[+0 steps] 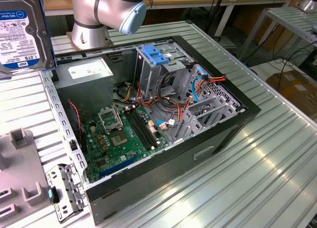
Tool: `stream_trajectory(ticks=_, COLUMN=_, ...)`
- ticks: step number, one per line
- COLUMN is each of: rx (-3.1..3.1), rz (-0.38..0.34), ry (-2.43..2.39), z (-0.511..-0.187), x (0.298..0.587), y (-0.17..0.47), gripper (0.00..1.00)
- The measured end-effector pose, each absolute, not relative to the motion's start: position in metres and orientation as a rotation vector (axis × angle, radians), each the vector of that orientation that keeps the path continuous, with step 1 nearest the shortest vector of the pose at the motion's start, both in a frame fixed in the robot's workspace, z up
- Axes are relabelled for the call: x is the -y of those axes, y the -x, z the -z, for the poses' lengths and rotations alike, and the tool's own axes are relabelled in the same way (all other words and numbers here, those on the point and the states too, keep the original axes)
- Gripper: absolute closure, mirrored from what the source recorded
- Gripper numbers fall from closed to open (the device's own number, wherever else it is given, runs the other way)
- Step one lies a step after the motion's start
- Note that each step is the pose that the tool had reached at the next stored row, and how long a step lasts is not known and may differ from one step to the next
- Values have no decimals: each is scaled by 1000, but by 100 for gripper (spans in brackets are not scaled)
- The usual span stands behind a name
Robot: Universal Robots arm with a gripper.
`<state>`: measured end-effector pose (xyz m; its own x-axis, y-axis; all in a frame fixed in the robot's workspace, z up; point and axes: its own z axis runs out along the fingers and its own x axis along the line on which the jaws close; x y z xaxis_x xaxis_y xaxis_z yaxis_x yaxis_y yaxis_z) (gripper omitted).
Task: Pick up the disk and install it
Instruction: 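Pick up the disk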
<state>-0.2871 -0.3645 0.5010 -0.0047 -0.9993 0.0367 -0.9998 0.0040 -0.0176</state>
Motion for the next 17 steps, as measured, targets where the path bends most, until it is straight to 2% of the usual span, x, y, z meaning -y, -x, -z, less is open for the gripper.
stream_trajectory(ticks=17, rx=2216, rz=-60, ry=-2207, z=-501, x=367, y=254, gripper=63)
